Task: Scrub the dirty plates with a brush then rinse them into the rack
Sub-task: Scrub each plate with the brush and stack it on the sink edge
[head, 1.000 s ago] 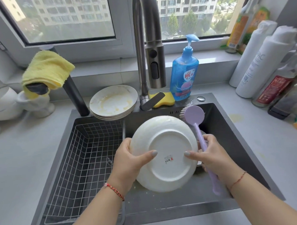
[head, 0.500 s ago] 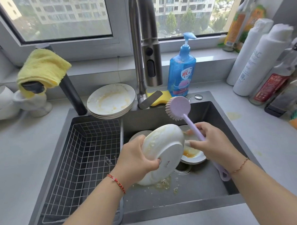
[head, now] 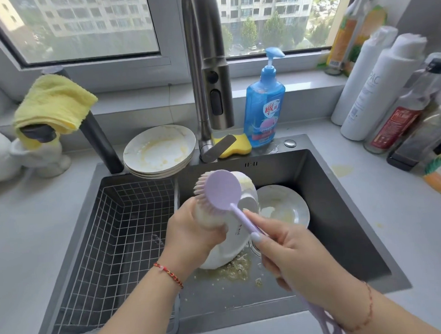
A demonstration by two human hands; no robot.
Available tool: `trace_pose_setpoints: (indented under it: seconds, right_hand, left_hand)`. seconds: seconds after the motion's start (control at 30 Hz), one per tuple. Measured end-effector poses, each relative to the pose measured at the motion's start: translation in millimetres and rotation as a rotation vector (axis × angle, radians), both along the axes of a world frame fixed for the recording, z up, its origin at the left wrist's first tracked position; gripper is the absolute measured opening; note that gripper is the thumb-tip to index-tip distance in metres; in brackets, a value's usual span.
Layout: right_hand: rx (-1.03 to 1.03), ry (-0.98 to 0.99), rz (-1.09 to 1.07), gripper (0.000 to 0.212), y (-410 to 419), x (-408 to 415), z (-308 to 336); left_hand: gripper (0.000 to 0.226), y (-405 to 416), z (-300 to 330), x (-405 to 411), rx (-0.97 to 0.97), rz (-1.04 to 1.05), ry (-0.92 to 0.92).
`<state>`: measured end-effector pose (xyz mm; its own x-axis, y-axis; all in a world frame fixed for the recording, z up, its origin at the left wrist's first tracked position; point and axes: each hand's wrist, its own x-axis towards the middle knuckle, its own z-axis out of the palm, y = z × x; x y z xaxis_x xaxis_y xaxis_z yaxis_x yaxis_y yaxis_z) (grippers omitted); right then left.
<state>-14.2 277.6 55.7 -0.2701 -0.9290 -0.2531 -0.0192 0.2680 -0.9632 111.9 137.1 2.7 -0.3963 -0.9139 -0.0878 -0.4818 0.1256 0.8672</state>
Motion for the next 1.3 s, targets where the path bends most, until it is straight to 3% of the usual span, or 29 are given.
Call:
trace_pose_setpoints:
  seconds: [0.2, 0.33, 0.43, 0.67, 0.87, 0.93, 1.03, 1.2, 1.3]
  right_hand:
    - [0.092, 0.055, -0.306, 0.034, -6, -42, 4]
    - [0.113, -0.044, -0.115, 0.039, 2, -24, 9]
    - [0.055, 0.042, 0.051, 0.042, 6, 4, 19]
    - [0.149, 0.129, -0.229, 0.037, -5, -31, 9]
    - [0.039, 0.263, 0.048, 0.044, 2, 15, 12]
    - [0.03, 0.279, 0.05, 0.044, 2, 18, 13]
    - [0.052, 0.259, -0.096, 0.043, -3, -11, 9]
    - [0.229, -0.004, -0.424, 0.017, -3, -43, -39]
    - [0.25, -0.083, -0.503, 0.044, -4, -39, -61]
  left_hand:
    - [0.038, 1, 12, 13, -0.071, -0.072, 0.022]
    - [0.036, 0, 13, 10, -0.076, -0.054, 0.01]
    - [0.033, 1, 12, 4, -0.029, -0.012, -0.012]
    - [0.037, 3, 11, 14, -0.057, -0.067, 0.03]
    - [0.039, 6, 6, 3, -0.021, -0.036, 0.06]
    - [0.039, 6, 7, 2, -0.027, -0.037, 0.056]
    - [0.037, 6, 9, 10, -0.033, -0.065, 0.099]
    - [0.04, 5, 12, 15, -0.049, -0.01, 0.184]
    - [0.049, 4, 14, 14, 0.016, 0.028, 0.315]
